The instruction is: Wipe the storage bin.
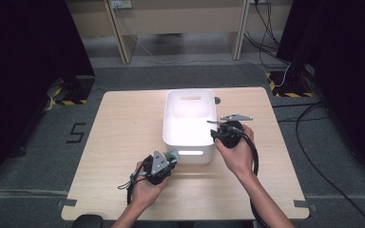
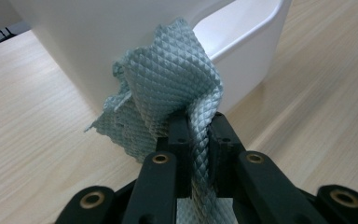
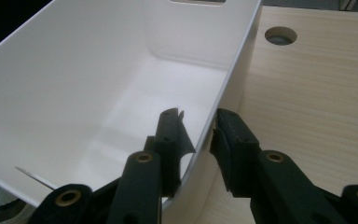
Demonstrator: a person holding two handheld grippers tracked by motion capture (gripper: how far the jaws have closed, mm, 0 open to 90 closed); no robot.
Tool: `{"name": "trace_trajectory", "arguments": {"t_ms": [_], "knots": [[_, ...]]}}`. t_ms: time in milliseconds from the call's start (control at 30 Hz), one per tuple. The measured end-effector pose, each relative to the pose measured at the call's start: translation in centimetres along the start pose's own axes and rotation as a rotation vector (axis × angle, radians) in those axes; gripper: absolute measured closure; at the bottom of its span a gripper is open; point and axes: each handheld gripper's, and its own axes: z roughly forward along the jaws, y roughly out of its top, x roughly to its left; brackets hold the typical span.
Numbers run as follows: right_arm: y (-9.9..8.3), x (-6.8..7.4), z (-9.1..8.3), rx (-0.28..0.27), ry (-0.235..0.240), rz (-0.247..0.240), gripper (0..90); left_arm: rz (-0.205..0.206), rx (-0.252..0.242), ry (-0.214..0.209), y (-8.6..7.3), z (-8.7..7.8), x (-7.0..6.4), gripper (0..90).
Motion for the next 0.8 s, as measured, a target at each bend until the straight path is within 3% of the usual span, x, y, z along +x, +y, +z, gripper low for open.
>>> {"name": "trace_trajectory", "arguments": {"t_ms": [800], "knots": [[0.0,0.1,0.1,-0.006,0.007,-0.003,70.4,-0.018,0.078,-0.031,-1.5,2.3,0.0,81.7]]}}
